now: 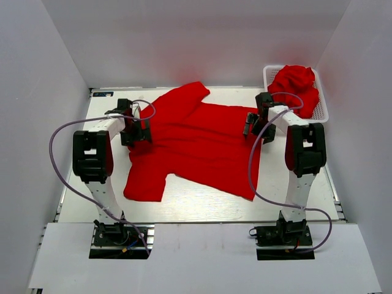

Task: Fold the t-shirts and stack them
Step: Flatten out the tshirt

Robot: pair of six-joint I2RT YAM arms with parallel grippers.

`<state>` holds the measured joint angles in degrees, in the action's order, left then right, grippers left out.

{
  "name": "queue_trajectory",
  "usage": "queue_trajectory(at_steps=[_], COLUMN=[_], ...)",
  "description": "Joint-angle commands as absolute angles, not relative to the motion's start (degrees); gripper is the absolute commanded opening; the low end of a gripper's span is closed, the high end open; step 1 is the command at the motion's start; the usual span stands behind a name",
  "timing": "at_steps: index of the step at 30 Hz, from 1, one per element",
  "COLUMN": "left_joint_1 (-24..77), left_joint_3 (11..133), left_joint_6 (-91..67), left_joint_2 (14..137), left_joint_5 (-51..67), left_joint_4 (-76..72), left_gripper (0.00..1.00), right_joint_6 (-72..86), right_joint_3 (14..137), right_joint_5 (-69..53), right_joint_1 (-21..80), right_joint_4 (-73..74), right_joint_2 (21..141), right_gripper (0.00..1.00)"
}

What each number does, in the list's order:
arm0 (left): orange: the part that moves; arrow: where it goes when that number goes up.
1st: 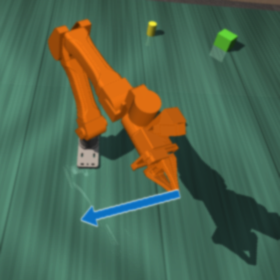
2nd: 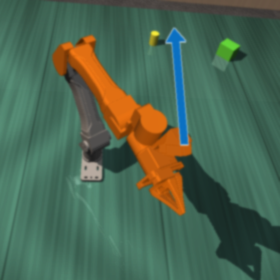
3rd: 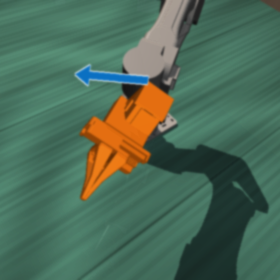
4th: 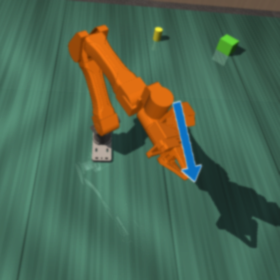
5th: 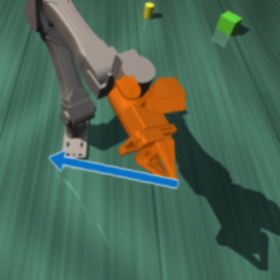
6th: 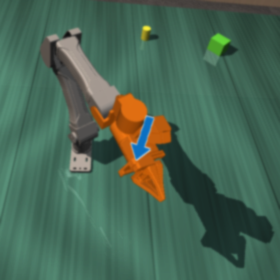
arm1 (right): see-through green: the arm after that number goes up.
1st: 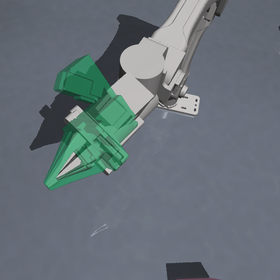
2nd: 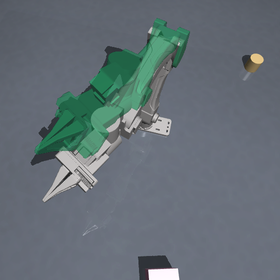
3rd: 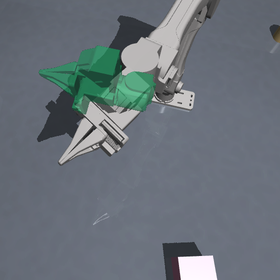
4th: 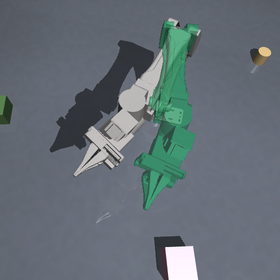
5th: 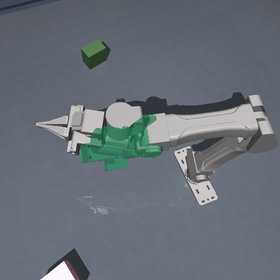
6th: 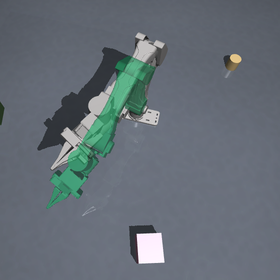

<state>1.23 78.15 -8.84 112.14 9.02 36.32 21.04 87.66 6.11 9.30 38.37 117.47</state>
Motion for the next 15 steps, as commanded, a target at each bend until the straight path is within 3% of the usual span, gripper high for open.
queue_trajectory(at_steps=[1,8,15], left_joint_1=[0.97,1.76,2.29], left_joint_3=[75.08,78.04,101.63], left_joint_6=[-10.72,-13.97,-12.66], left_joint_2=[106.18,100.28,115.38], left_joint_5=[6.94,2.56,2.55], left_joint_4=[41.22,40.70,41.39], left_gripper=[1.00,1.00,1.00], right_joint_6=[11.52,6.07,7.11], right_joint_3=[85.54,84.20,90.07], right_joint_5=[7.56,6.94,8.96], right_joint_1=[9.49,13.88,18.01], right_joint_4=[23.03,22.41,24.87], right_joint_2=[111.46,107.05,112.05], right_gripper=[0.90,0.90,0.90])
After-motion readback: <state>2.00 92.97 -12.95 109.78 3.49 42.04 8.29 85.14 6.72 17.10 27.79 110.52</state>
